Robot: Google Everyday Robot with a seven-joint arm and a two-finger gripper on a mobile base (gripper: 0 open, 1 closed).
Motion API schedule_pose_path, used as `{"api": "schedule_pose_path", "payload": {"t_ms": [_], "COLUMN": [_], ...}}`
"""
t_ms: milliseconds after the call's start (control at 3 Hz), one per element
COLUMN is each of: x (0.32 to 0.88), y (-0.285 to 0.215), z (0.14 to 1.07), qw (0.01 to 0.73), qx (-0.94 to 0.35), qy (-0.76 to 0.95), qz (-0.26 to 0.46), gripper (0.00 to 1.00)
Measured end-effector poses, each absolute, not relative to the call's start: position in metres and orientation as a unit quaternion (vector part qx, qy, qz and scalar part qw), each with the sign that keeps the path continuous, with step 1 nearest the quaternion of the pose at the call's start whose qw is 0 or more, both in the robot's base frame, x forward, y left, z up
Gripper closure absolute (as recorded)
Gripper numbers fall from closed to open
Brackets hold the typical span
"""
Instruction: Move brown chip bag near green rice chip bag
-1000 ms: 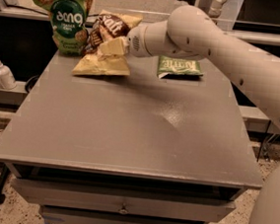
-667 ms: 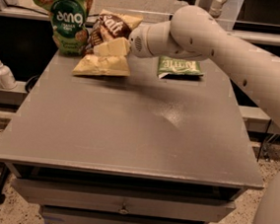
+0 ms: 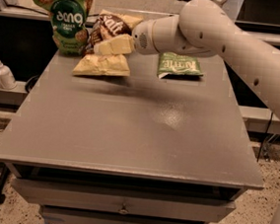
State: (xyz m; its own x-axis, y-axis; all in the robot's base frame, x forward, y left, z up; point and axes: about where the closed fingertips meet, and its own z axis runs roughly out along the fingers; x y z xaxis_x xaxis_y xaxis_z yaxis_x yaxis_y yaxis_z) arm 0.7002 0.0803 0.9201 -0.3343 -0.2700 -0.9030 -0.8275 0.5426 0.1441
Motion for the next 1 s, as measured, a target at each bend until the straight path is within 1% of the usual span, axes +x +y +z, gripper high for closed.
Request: {"api": "schedule_pose_path", "payload": {"t_ms": [333,1000], "x": [0.679,0.644], "y": [0.050,-0.043], "z": [0.935,0.975], "qw": [0.454,0.454], "qx": [-0.388,-0.447], "qy": [0.748,0.723], "qz": [0.287,0.266], "gripper": [0.00,0.00]}}
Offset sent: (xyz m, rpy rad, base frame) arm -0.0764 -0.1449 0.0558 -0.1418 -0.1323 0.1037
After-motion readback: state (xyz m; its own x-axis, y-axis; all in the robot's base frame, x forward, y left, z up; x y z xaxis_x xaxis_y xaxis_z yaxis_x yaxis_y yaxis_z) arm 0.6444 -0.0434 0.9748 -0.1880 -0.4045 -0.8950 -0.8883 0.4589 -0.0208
